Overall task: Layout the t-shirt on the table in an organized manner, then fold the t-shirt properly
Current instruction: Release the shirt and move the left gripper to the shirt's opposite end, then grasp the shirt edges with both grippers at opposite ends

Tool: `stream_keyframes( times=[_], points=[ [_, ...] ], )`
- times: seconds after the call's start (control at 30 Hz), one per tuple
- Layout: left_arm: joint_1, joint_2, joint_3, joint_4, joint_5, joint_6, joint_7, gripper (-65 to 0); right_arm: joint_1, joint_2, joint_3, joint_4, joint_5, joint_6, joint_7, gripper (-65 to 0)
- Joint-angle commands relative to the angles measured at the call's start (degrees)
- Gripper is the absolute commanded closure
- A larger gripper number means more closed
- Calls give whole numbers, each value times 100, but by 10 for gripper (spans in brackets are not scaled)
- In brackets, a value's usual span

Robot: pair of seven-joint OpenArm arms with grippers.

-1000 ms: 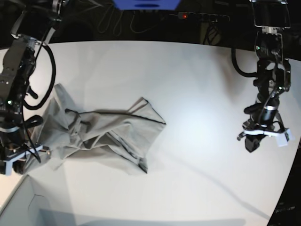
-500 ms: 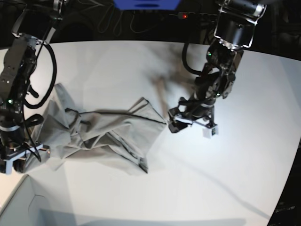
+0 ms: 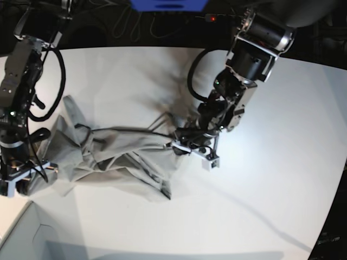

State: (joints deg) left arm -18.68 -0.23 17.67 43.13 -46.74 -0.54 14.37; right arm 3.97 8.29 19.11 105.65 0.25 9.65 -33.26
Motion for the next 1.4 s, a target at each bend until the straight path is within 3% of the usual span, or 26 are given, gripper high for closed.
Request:
stream_keyframes(
  times=[0.0,0.13,0.4,0.57,0.73,1.0,1.07,1.27,1.37],
  points=[
    [-97,-87,-22,25,10,32,-9,0,100,63,9,112,-3,15,156,0],
    [-71,-518,-92,473,-42,67,-9,0,100,63,9,112,-3,15,156,0],
    [756,-1432,-1772,2996,10,76,18,0,153,28,-26,104,14,15,156,0],
    [1230,-1872,-2431,3990,10,67,27,0,241,19,-245,77,14,15,156,0],
    [2074,-1907,-2703,4385,19,49,18,0,91,-25,-369,-116,14,15,165,0],
    [2760,-1573,-2686,3594,-25,23,44,-6,74,-43,-377,-1022,14,24,165,0],
    [2892,-1546,-2624,3585,-25,23,53,-50,56,-43,-386,-1118,14,24,165,0],
    [3261,-1520,-2528,3858,-7,23,44,-276,12,-43,-395,-1241,14,59,165,0],
    [3454,-1537,-2572,4262,-34,23,9,-321,12,-43,-369,-1241,14,648,112,-6]
  ],
)
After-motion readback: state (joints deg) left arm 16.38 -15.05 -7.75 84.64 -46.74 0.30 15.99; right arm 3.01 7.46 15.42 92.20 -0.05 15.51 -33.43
